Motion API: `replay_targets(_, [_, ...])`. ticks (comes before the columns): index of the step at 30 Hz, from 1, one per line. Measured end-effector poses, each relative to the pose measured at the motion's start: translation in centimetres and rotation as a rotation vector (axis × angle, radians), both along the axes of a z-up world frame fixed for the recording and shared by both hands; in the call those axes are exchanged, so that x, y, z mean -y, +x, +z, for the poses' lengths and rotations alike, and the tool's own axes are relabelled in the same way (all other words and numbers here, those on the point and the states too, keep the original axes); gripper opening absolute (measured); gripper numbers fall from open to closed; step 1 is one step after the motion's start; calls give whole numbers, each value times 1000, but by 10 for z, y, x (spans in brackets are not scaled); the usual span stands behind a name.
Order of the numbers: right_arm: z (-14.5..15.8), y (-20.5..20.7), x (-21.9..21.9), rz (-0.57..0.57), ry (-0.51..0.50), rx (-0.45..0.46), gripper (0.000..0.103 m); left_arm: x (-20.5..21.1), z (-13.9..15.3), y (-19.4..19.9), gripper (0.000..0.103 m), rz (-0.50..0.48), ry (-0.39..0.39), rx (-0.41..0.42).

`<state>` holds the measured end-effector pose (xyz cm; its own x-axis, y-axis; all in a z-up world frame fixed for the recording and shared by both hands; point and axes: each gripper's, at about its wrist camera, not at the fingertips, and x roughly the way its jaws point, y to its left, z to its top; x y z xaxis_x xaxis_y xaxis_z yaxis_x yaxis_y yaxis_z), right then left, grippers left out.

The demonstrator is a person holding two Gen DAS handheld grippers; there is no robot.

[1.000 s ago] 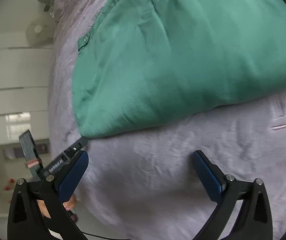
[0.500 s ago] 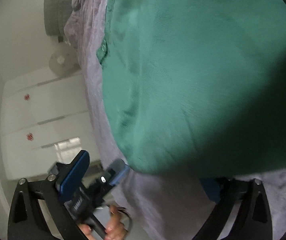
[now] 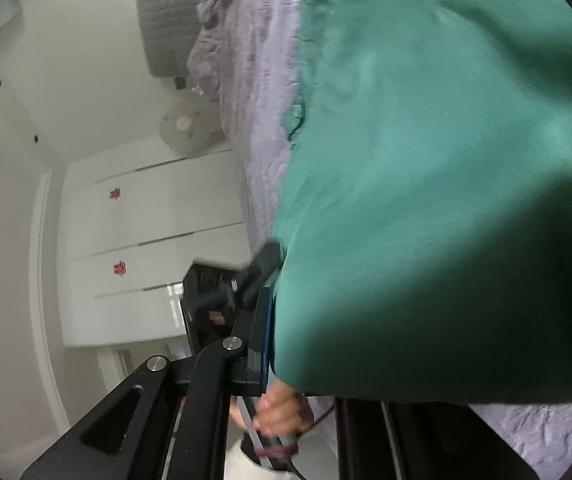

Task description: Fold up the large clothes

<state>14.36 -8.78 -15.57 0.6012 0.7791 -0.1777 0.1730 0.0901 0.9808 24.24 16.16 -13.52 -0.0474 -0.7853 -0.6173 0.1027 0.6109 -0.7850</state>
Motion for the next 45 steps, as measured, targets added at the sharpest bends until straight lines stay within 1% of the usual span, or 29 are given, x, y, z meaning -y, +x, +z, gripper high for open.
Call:
replay_targets(1, [1, -1, 0, 9, -16, 3, 11, 12, 0, 5, 102, -17, 0, -3])
replay_targets(2, [1, -1, -3, 21, -37, 1, 11, 21, 0, 7, 99, -40, 15, 1])
replay_targets(3, [0, -2, -3, 31, -56, -2, 11, 32, 2, 8, 90, -67, 55, 21])
replay_targets(4, [-1, -4, -5, 42, -72, -7, 11, 43, 5, 7, 54, -98, 120, 62])
replay_targets(5, [-5, -7, -7, 55, -79, -17, 11, 53, 6, 7, 31, -124, 197, 99])
replay_targets(6, [-8, -8, -8, 67, -77, -34, 11, 56, 6, 5, 28, -133, 232, 116])
replay_targets(7, [-13, -11, -9, 80, -81, -60, 15, 58, 6, 3, 23, -135, 252, 133])
replay_targets(9, [-21, -20, -7, 130, -140, -134, 15, 61, 10, -4, 22, -135, 293, 180])
replay_targets(10, [-20, -24, -4, 156, -173, -150, 15, 61, 12, -7, 22, -131, 304, 196])
replay_targets(11, [-13, -31, 2, 186, -232, -154, 15, 61, 17, -9, 22, -124, 311, 215])
replay_targets(13, [5, -43, 21, 193, -359, -123, 15, 63, 26, -12, 21, -110, 322, 247])
replay_targets(16, [39, -54, 68, 90, -579, -64, 15, 69, 44, -17, 21, -92, 344, 304])
replay_targets(18, [46, -51, 97, 21, -690, -93, 11, 76, 57, -18, 19, -89, 359, 348])
replay_targets(20, [39, -43, 117, -8, -740, -118, 9, 87, 71, -23, 18, -82, 371, 383])
replay_targets(21, [29, -39, 120, -3, -742, -130, 7, 88, 77, -26, 18, -79, 368, 392])
replay_targets(24, [-11, -26, 115, 77, -780, -188, 7, 116, 106, -35, 18, -97, 349, 452])
replay_targets(26, [-21, -26, 118, 64, -756, -183, 7, 140, 126, -44, 18, -136, 354, 518])
replay_targets(27, [-22, -27, 122, 58, -734, -179, 6, 158, 140, -51, 18, -169, 355, 565])
replay_targets(29, [-27, -31, 129, 48, -675, -167, 6, 194, 158, -61, 18, -228, 349, 622])
replay_targets(32, [-32, -47, 149, 16, -558, -145, 6, 245, 169, -77, 18, -313, 364, 685])
replay_targets(33, [-31, -53, 156, -2, -521, -138, 6, 270, 169, -85, 18, -358, 374, 717])
replay_targets(35, [-28, -72, 174, -54, -442, -117, 7, 306, 165, -97, 18, -423, 384, 739])
replay_targets(37, [-26, -98, 197, -115, -383, -106, 9, 345, 152, -109, 18, -503, 383, 738])
replay_targets(39, [-26, -118, 214, -161, -367, -107, 9, 381, 131, -119, 18, -565, 408, 708])
replay_targets(40, [-27, -128, 224, -181, -363, -110, 10, 395, 120, -122, 19, -582, 430, 693])
replay_targets(42, [-32, -146, 245, -210, -361, -125, 10, 419, 99, -132, 20, -609, 515, 691])
replay_targets(43, [-36, -153, 253, -216, -354, -131, 10, 424, 93, -136, 26, -616, 541, 698])
replay_targets(44, [-39, -158, 260, -221, -340, -134, 10, 428, 90, -142, 34, -617, 547, 709])
replay_targets(45, [-41, -163, 265, -225, -338, -145, 10, 428, 91, -146, 39, -618, 532, 713])
